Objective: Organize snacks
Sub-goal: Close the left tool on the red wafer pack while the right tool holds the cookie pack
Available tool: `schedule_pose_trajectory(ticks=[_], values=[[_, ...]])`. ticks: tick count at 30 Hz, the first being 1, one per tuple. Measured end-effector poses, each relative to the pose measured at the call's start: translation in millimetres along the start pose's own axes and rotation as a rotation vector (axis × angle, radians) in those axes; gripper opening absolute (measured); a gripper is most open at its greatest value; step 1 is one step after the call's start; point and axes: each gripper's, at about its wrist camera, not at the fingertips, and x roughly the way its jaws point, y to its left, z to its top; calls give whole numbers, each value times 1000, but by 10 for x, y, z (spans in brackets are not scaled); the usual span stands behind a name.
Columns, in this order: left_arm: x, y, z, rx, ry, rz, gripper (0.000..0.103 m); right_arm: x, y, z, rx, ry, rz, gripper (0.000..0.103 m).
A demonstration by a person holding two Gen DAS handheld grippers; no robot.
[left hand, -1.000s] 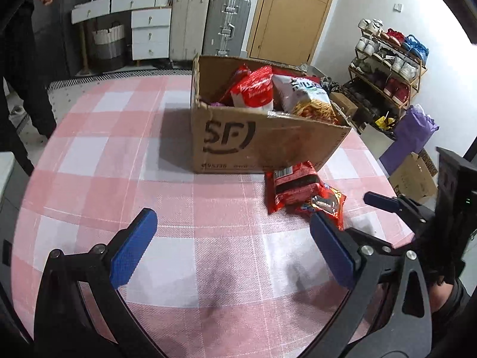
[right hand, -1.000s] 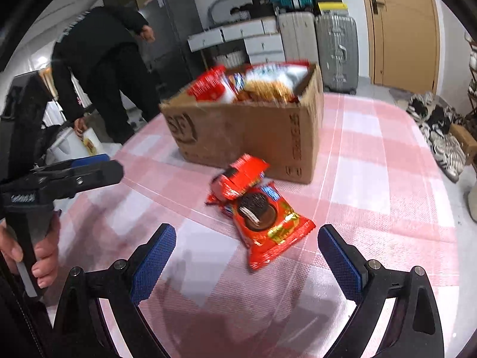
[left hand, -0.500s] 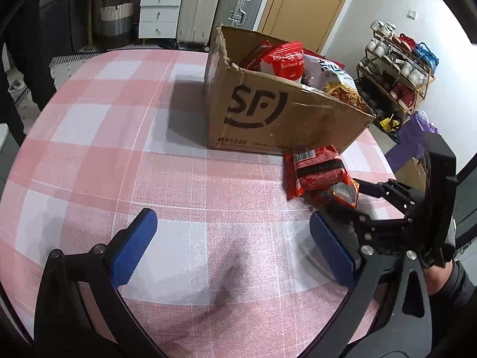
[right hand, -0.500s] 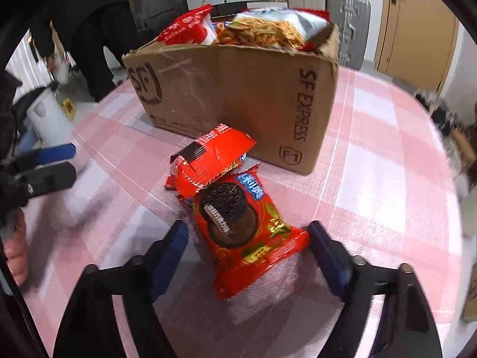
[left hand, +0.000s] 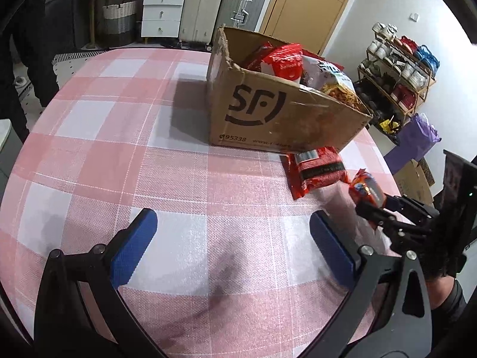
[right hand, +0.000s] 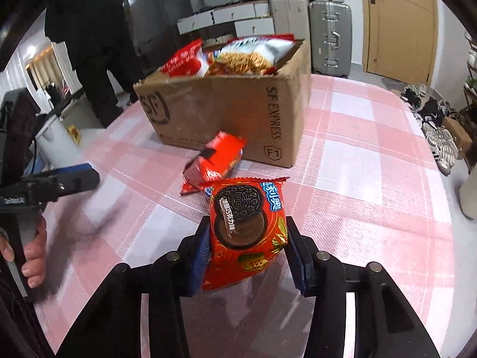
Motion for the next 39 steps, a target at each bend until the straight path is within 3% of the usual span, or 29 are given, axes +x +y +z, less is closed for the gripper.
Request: schedule_pose_trajectory(ticks=[14,24,31,39], values=[[94,-201,-2,37,50,25,102,-449,-235,-167,192,-150,62,47],[406,-618,147,111,87,35,102,-775,-408,-356,289,-259,55,47],[589,-895,317,85,84,52,102,-885,-429,-437,296,-275,47,47],[962,-1279,409,126,125,135,101,-944,-492,-492,323,-305,90,47]])
